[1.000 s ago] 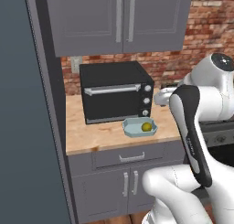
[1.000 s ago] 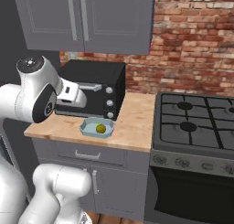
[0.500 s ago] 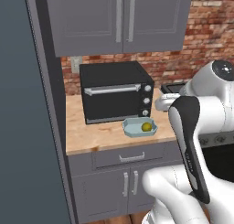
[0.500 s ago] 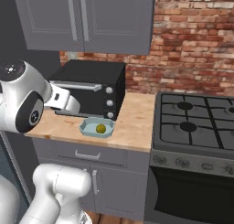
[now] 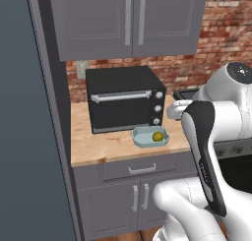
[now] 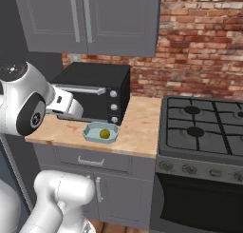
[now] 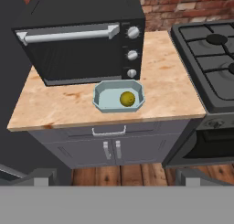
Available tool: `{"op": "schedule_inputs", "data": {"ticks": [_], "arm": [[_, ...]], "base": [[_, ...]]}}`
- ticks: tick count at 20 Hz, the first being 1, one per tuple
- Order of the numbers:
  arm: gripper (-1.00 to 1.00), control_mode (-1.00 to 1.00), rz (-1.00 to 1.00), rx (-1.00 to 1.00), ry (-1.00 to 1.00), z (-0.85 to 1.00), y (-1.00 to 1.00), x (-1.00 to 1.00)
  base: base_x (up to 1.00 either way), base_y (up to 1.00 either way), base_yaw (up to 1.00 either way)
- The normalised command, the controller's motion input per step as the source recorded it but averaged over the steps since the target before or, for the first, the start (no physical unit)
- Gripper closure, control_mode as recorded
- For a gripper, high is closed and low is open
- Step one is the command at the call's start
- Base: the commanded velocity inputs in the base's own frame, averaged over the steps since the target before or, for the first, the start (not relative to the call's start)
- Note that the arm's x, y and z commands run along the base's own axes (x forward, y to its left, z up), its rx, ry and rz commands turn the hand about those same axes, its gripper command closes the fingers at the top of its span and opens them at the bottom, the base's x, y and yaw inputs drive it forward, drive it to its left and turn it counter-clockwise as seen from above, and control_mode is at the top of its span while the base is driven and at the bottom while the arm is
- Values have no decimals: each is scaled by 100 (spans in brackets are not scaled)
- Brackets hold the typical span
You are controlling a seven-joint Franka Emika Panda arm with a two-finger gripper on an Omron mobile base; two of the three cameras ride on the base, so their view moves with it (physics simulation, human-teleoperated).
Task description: Take the lemon and lemon out of the freezer and place them in the tupperware container on the counter. Then put the tupperware containing the vegetables back in the freezer.
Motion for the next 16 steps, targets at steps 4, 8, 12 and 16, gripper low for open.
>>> {"op": "schedule_inputs", "data": {"ticks": [4,8,12,16], "arm": [[-100,100,0,0,0,0,0,-3],[-100,100,0,0,0,0,0,0],[-100,100,0,0,0,0,0,0],[-100,100,0,0,0,0,0,0]], "base": [[-9,0,0],[-33,11,7],[-32,48,4],[-10,66,0]]}}
